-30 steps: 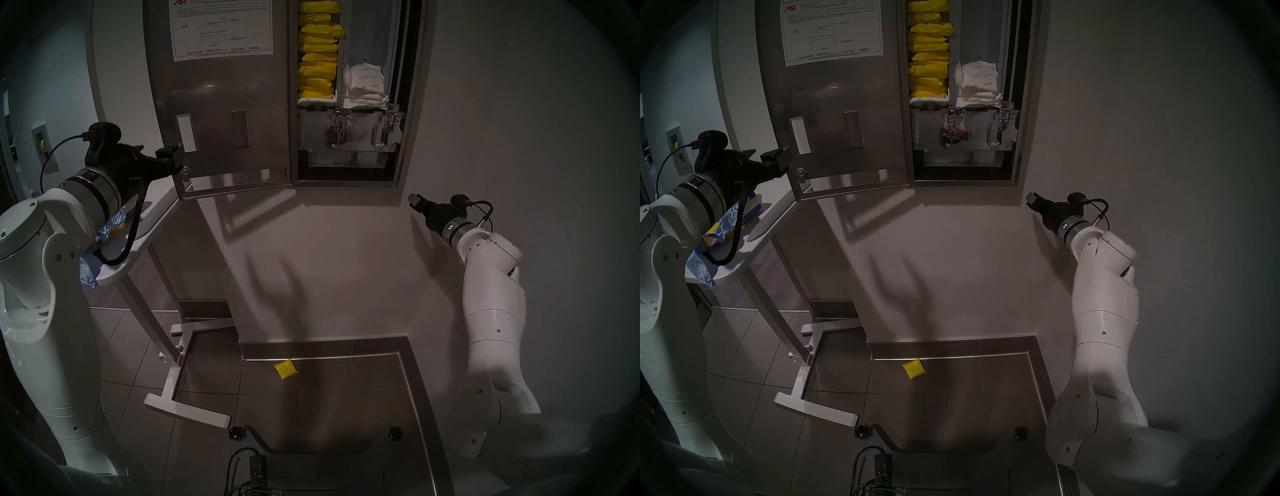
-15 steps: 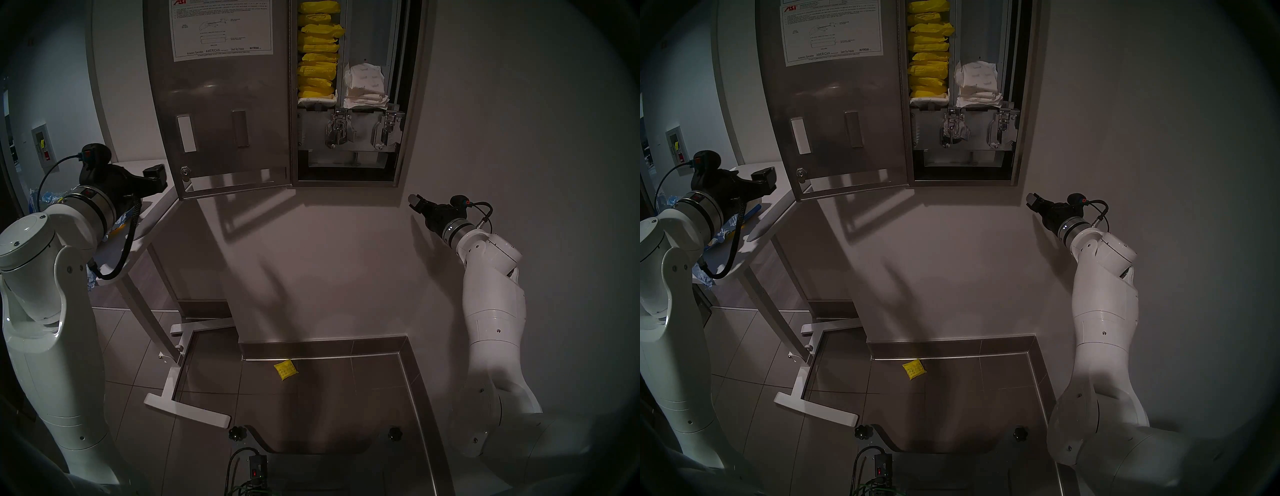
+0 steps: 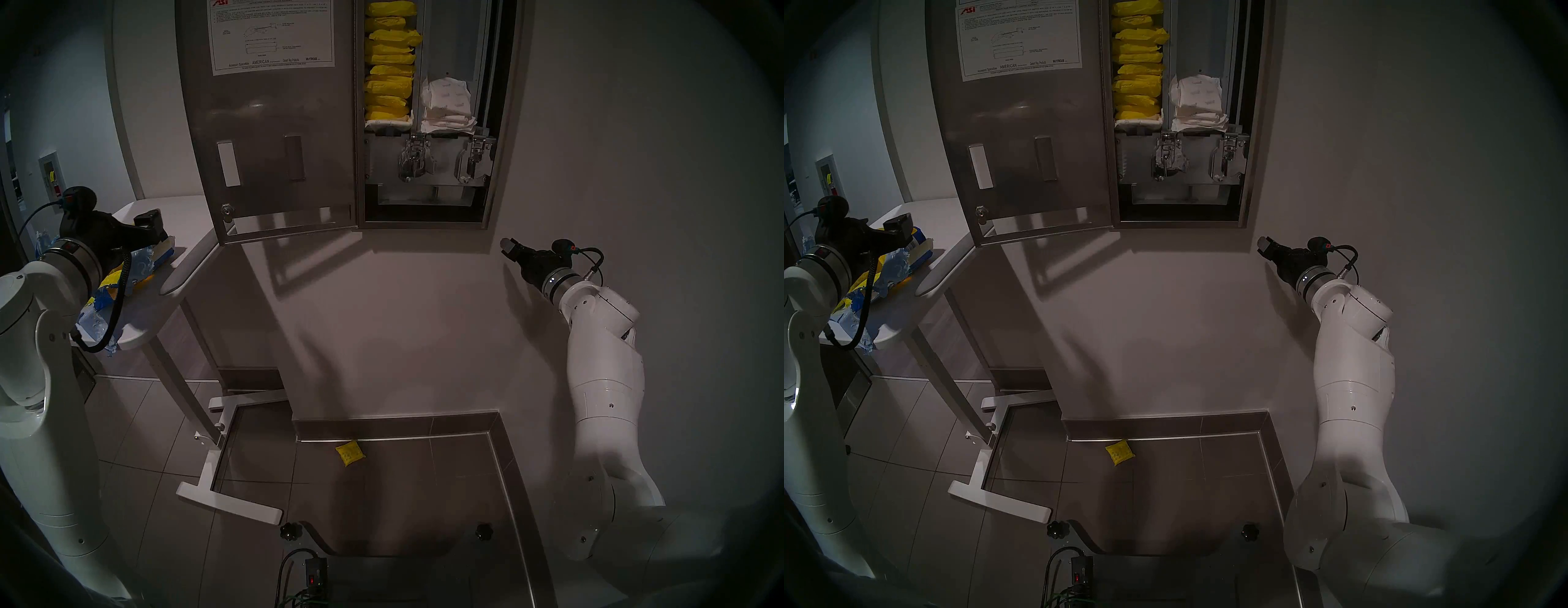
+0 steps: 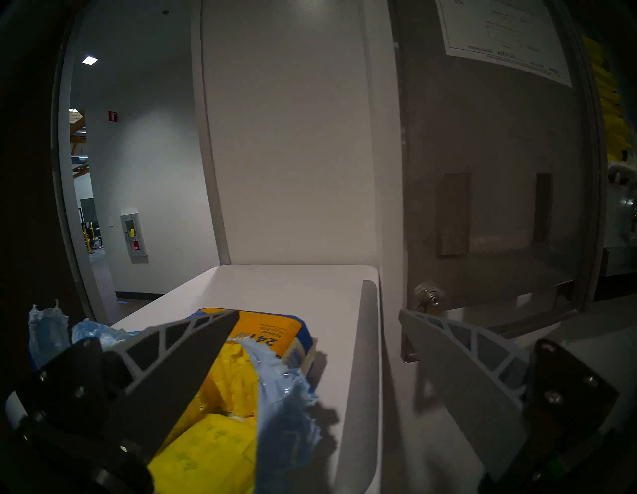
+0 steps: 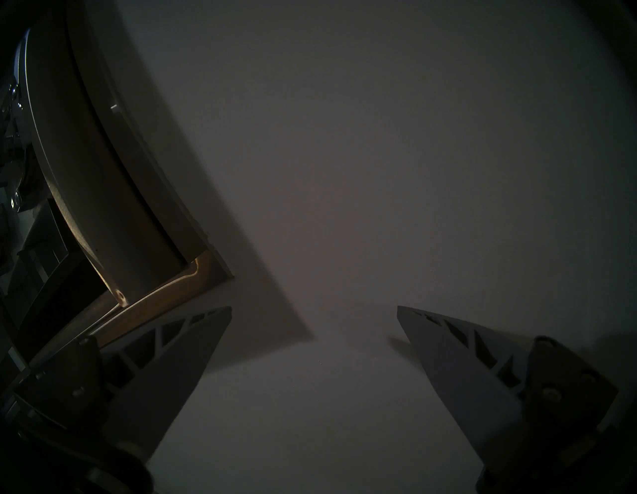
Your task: Open the dispenser door, put the pads inside, close the door
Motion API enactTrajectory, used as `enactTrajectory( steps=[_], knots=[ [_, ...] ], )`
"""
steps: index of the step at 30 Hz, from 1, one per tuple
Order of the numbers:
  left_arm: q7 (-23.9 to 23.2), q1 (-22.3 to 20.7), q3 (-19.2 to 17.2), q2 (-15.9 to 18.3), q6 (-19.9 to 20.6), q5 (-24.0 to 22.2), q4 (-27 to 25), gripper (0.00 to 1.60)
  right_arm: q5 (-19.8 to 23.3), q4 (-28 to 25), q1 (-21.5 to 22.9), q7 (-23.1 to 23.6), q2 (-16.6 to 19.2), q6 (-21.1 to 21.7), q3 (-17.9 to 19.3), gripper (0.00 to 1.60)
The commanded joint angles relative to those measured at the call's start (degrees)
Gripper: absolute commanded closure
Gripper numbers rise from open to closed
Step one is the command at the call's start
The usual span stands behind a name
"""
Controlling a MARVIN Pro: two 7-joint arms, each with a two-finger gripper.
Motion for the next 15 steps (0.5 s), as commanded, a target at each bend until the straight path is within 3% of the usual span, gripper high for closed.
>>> enactTrajectory(
  steps=[1,9,15],
  knots=[
    [-1.7,2.5,-5.8,2.5,-0.2,0.2,-1.3,0.0,0.3,-1.8,2.2,0.3,0.4,-0.8,0.0,0.0],
    [-4.0,7.2,-11.6,3.7,-0.2,0.7,-1.3,0.0,0.4,-1.8,2.2,0.3,0.5,-0.9,-0.1,0.0],
    [-6.5,8.5,-13.8,5.4,-0.2,0.6,1.3,0.0,0.5,-1.8,2.2,0.3,0.6,-1.0,-0.1,0.0]
  ],
)
